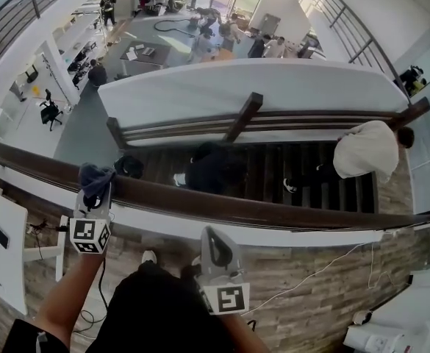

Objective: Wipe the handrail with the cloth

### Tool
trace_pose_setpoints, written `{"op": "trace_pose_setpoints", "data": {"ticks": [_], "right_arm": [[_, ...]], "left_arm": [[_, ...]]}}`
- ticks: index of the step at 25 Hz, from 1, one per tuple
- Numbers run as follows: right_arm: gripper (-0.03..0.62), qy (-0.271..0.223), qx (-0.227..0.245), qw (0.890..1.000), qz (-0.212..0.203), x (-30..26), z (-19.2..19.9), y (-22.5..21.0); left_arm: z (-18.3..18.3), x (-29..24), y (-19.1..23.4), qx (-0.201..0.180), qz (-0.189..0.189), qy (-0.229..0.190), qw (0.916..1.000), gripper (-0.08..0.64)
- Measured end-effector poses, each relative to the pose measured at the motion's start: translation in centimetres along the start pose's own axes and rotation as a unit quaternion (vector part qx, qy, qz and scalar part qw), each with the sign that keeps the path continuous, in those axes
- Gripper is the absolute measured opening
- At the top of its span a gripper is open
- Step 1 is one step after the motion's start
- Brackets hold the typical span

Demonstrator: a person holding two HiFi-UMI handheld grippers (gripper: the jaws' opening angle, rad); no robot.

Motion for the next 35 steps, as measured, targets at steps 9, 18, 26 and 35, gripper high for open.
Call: {"op": "trace_pose_setpoints", "data": {"ticks": [9,18,26,35], "right_arm": [[0.003,0.011,0.002,1.000,0.016,2.2,0.3,-2.8],[0.003,0.015,0.000,1.000,0.023,3.6,0.5,-5.1],[0.002,0.012,-0.012,0.999,0.029,4.7,0.2,-7.6],[0.002,0.003,-0.022,0.999,0.040,6.0,-0.4,-10.3]], "left_arm": [[-0.6,-0.7,-2.4,0.002,0.004,-0.003,1.0000,0.084],[-1.2,-1.0,-4.7,-0.002,0.014,-0.002,0.9999,0.083],[-1.8,-1.5,-7.0,0.012,0.021,0.002,0.9997,0.083],[-3.0,-2.0,-11.1,0.014,0.034,-0.006,0.9993,0.083]]}}
Point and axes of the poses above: the fingertips, and each gripper's own axes: x backward along the fingers, y to its left, z out of its underside, the point moved 2 cm from there along x, backward along the fingers, and after that the axes turned 12 degrees about -x, right-handed, at the moved point
